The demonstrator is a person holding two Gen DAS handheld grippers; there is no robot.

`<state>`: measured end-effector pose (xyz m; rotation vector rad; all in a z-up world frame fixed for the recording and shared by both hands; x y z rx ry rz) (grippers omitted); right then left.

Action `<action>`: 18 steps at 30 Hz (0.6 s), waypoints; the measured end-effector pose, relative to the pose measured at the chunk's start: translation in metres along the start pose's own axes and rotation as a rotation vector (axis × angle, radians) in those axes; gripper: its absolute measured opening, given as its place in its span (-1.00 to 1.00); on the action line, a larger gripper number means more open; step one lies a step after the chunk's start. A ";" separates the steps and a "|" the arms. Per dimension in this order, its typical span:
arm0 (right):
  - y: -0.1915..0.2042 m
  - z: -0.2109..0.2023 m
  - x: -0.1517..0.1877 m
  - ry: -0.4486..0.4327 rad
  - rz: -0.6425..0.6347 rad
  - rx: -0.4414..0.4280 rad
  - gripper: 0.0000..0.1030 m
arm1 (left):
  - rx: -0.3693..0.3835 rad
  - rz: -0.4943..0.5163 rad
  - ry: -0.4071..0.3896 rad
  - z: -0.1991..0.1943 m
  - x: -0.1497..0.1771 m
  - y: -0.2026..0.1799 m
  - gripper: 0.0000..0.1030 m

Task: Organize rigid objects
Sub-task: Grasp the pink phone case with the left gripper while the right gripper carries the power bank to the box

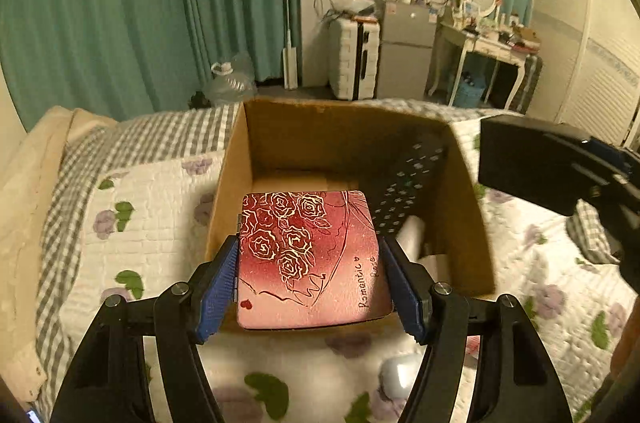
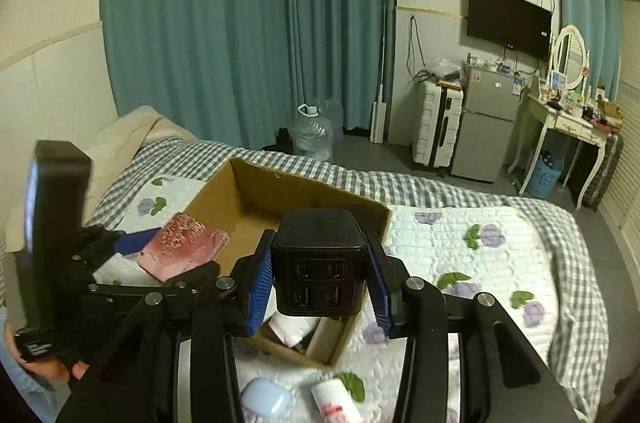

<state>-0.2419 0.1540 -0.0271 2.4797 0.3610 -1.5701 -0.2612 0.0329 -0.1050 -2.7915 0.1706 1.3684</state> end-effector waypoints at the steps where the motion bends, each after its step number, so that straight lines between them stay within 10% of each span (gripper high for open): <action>1: -0.001 0.006 0.003 0.005 0.007 -0.004 -0.18 | -0.002 0.012 0.006 0.008 0.003 0.000 0.36; 18: -0.002 0.061 0.020 0.051 0.052 -0.057 -0.18 | -0.014 -0.011 -0.104 0.001 -0.015 0.020 0.42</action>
Point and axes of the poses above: each gripper's, at about its wrist camera, not at the fingertips, and z roughly the way its jaws point, y to its left, x to its underside, the point moved 10 cm from there along z, roughly the way its jaws point, and after that the axes turned 8 degrees about -y, right-handed, at the moved point
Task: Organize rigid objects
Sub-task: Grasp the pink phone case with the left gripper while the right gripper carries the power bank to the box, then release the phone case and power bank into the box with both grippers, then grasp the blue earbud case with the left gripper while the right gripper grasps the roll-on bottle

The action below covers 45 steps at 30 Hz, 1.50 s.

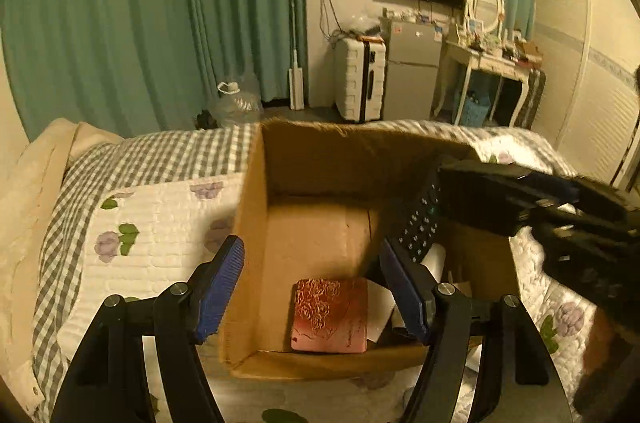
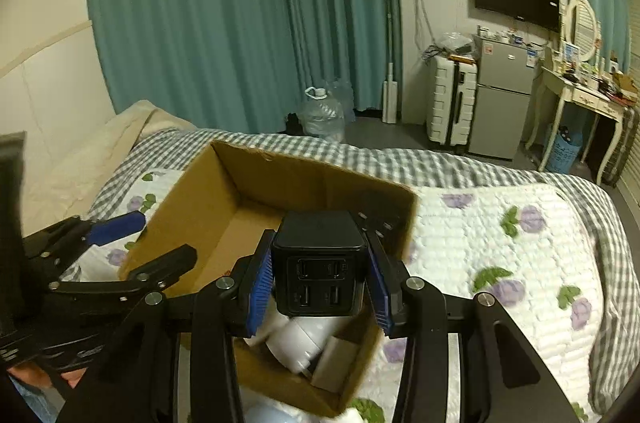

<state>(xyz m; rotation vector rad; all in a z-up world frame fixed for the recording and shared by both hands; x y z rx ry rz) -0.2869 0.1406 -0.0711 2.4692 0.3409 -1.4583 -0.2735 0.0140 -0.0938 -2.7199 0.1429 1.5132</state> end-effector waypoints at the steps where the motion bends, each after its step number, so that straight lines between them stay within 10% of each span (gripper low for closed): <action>1: 0.005 0.006 0.000 0.004 -0.005 -0.007 -0.18 | -0.001 -0.005 -0.004 -0.002 -0.002 0.001 0.42; 14: 0.019 0.069 0.013 0.073 0.056 -0.061 -0.06 | -0.036 -0.023 -0.040 -0.014 -0.008 0.026 0.43; 17: 0.010 0.043 -0.004 0.027 0.054 -0.031 0.30 | -0.054 -0.023 -0.034 -0.025 -0.007 0.028 0.43; 30: -0.006 -0.113 -0.038 -0.024 -0.094 0.060 0.66 | -0.060 -0.027 -0.061 -0.114 0.004 -0.004 0.44; 45: -0.046 -0.109 0.106 0.216 -0.109 0.118 0.69 | 0.026 0.006 0.141 -0.047 0.128 -0.073 0.44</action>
Point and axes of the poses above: each gripper's, at about its wrist camera, not at the fingertips, and z roughly the way its jaws point, y to its left, x to its underside, the point moved 10 cm from there along z, roughly the way its jaws point, and after that the axes turned 8 degrees about -y, right-handed, at the moved point
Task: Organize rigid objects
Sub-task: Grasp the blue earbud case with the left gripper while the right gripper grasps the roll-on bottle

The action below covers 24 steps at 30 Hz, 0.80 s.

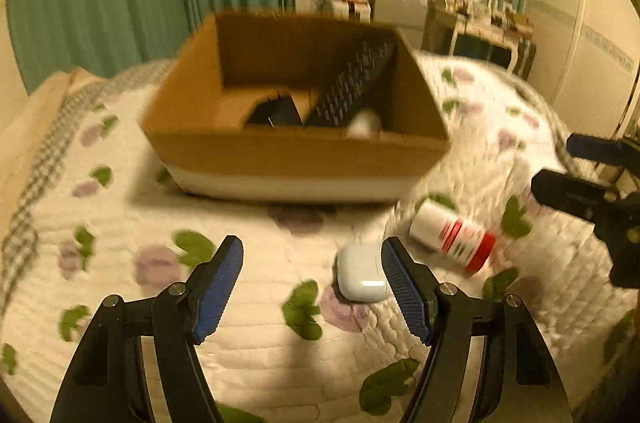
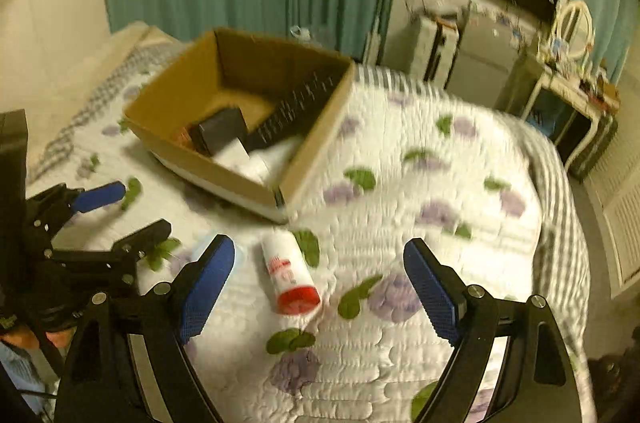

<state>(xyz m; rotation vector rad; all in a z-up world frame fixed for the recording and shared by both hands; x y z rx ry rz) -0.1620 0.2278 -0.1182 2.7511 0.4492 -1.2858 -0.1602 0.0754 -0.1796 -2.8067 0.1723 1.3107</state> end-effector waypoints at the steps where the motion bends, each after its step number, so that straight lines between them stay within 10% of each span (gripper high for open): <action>1: -0.001 0.005 0.004 0.009 0.007 0.004 0.69 | 0.011 0.003 0.014 0.005 0.006 -0.003 0.44; 14: -0.012 0.039 0.023 0.098 0.069 0.020 0.69 | 0.105 0.088 0.164 0.057 0.045 -0.044 0.38; 16: -0.012 0.040 0.023 0.098 0.067 0.020 0.69 | 0.113 0.083 0.159 0.055 0.044 -0.043 -0.01; 24: -0.003 0.043 0.022 0.090 0.035 0.004 0.68 | 0.073 0.012 0.051 0.009 0.017 -0.014 -0.02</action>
Point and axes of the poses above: each gripper's, at about its wrist camera, not at the fingertips, and z roughly the way its jaws point, y to its left, x to its underside, the point moved 10 cm from there along z, roughly the way its jaws point, and after that the axes turned 8 degrees about -y, right-handed, at the moved point
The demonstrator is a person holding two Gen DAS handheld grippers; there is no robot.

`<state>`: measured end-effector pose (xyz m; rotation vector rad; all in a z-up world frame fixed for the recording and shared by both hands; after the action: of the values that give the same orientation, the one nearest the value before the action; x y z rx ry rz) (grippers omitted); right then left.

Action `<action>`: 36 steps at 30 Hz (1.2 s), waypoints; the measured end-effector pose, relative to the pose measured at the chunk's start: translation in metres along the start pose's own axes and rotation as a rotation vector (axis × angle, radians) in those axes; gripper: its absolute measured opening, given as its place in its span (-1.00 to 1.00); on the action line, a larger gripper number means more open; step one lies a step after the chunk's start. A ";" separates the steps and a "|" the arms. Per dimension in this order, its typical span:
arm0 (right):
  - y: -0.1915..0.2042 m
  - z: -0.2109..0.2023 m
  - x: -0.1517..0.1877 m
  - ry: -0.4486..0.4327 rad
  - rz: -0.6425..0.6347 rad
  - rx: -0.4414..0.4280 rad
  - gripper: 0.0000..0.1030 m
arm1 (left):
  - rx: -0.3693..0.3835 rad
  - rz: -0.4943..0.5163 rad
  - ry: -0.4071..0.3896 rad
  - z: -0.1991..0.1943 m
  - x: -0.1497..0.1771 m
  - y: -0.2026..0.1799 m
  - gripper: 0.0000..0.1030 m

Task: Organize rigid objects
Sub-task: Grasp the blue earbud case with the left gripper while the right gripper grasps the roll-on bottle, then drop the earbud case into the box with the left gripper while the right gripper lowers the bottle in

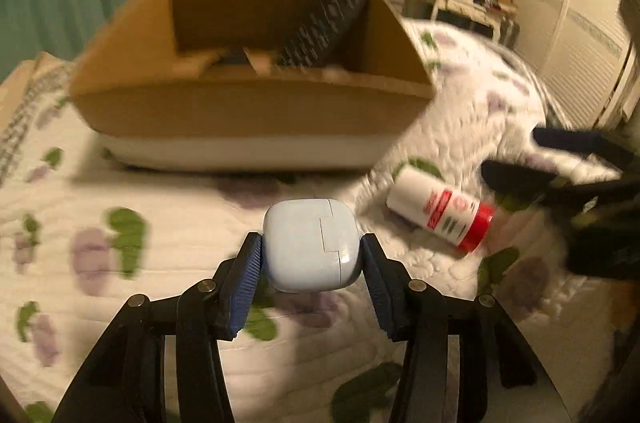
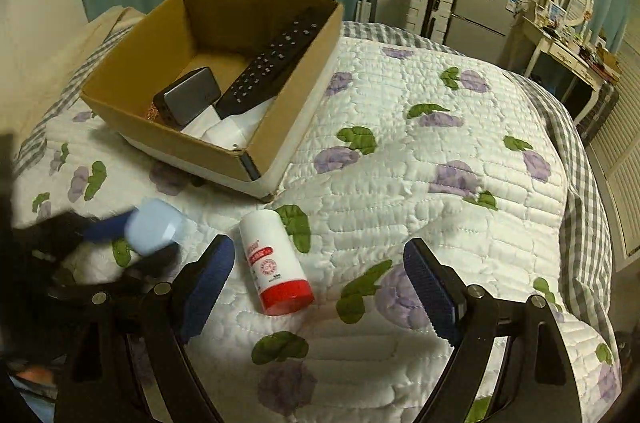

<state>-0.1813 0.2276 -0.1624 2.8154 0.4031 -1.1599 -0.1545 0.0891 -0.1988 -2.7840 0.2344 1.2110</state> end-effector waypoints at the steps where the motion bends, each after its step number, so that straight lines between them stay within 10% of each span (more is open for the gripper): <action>1: 0.003 0.002 0.000 0.002 -0.010 -0.005 0.68 | -0.022 0.002 -0.019 -0.008 -0.005 0.006 -0.02; 16: 0.034 0.071 0.038 0.173 -0.165 0.025 0.43 | -0.091 -0.042 -0.023 -0.009 -0.012 0.046 -0.02; 19: 0.035 0.071 0.039 0.176 -0.178 0.025 -0.14 | -0.086 -0.032 -0.023 -0.009 -0.011 0.044 -0.02; 36: 0.056 -0.058 -0.058 -0.142 -0.171 0.001 -0.31 | -0.053 -0.010 -0.194 -0.086 -0.085 0.042 -0.02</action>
<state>-0.1666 0.1703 -0.0827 2.7214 0.6426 -1.3814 -0.1579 0.0432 -0.0790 -2.6824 0.1739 1.4937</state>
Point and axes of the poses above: each gripper's, at about its wrist camera, not at the fingertips, and z roughly the way its jaws point, y to its left, x to its underside, the point moved 10 cm from there along z, roughly the way its jaws point, and after that the axes turned 8 degrees about -y, right-handed, at the moved point
